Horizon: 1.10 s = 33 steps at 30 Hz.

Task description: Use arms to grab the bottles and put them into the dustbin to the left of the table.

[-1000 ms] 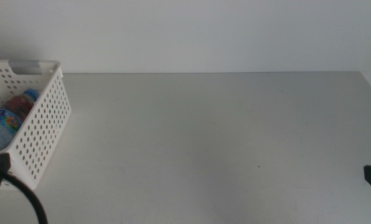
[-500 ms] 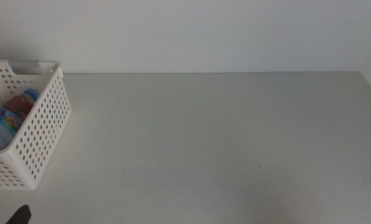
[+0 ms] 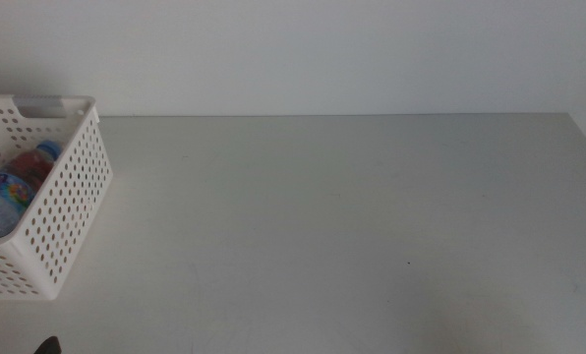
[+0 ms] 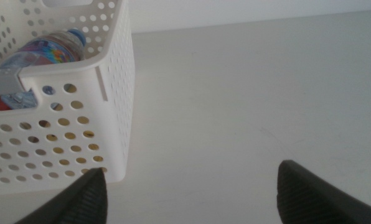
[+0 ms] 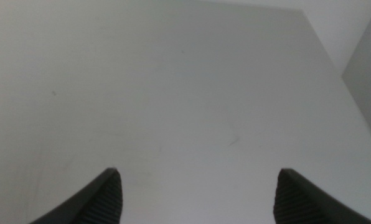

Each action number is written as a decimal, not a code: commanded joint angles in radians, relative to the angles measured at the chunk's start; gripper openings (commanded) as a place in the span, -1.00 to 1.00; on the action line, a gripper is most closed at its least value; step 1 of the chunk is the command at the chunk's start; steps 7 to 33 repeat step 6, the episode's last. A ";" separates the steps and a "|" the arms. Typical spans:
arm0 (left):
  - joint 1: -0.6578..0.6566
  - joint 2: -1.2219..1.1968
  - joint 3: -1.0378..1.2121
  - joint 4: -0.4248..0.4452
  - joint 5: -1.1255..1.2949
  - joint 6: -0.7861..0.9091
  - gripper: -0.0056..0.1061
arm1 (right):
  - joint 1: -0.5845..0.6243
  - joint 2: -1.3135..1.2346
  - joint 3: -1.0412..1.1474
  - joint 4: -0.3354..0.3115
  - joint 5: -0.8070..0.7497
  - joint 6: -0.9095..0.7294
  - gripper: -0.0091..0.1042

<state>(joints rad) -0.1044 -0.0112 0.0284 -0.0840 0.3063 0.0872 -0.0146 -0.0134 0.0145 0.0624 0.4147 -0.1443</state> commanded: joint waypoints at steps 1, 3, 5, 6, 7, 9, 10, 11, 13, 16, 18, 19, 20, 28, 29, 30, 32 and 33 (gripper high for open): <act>-0.003 -0.028 0.003 -0.016 -0.079 -0.016 0.78 | -0.007 -0.022 0.006 0.000 -0.089 -0.005 0.25; -0.003 -0.027 0.003 -0.016 -0.080 -0.016 0.78 | -0.007 -0.022 0.005 0.000 -0.107 -0.005 0.25; -0.003 -0.027 0.003 -0.016 -0.080 -0.016 0.78 | -0.007 -0.022 0.005 0.000 -0.108 -0.005 0.25; -0.003 -0.027 0.003 -0.016 -0.080 -0.016 0.78 | -0.006 -0.022 0.005 0.000 -0.108 -0.005 0.25; -0.003 -0.027 0.003 -0.016 -0.080 -0.016 0.78 | -0.006 -0.022 0.005 0.000 -0.108 -0.005 0.25; -0.003 -0.027 0.003 -0.016 -0.080 -0.016 0.78 | -0.006 -0.022 0.005 0.000 -0.108 -0.005 0.25; -0.003 -0.027 0.003 -0.016 -0.080 -0.016 0.78 | -0.006 -0.022 0.005 0.000 -0.108 -0.005 0.25; -0.003 -0.027 0.003 -0.016 -0.080 -0.016 0.78 | -0.006 -0.022 0.005 0.000 -0.108 -0.005 0.25; -0.003 -0.027 0.003 -0.016 -0.080 -0.016 0.78 | -0.006 -0.022 0.005 0.000 -0.108 -0.005 0.25; -0.003 -0.027 0.003 -0.016 -0.080 -0.016 0.78 | -0.006 -0.022 0.005 0.000 -0.108 -0.005 0.25; -0.003 -0.027 0.003 -0.016 -0.080 -0.016 0.78 | -0.006 -0.022 0.005 0.000 -0.108 -0.005 0.25; -0.003 -0.027 0.003 -0.016 -0.080 -0.016 0.78 | -0.006 -0.022 0.005 0.000 -0.108 -0.005 0.25; -0.003 -0.027 0.003 -0.016 -0.080 -0.016 0.78 | -0.006 -0.022 0.005 0.000 -0.108 -0.005 0.25; -0.003 -0.027 0.003 -0.016 -0.080 -0.016 0.78 | -0.006 -0.022 0.005 0.000 -0.108 -0.005 0.25; -0.003 -0.027 0.003 -0.016 -0.080 -0.016 0.78 | -0.006 -0.022 0.005 0.000 -0.108 -0.005 0.25; -0.003 -0.027 0.003 -0.016 -0.080 -0.016 0.78 | -0.006 -0.022 0.005 0.000 -0.108 -0.005 0.25; -0.003 -0.027 0.003 -0.016 -0.080 -0.016 0.78 | -0.006 -0.022 0.005 0.000 -0.108 -0.005 0.25; -0.003 -0.027 0.003 -0.016 -0.080 -0.016 0.78 | -0.006 -0.022 0.005 0.000 -0.108 -0.005 0.25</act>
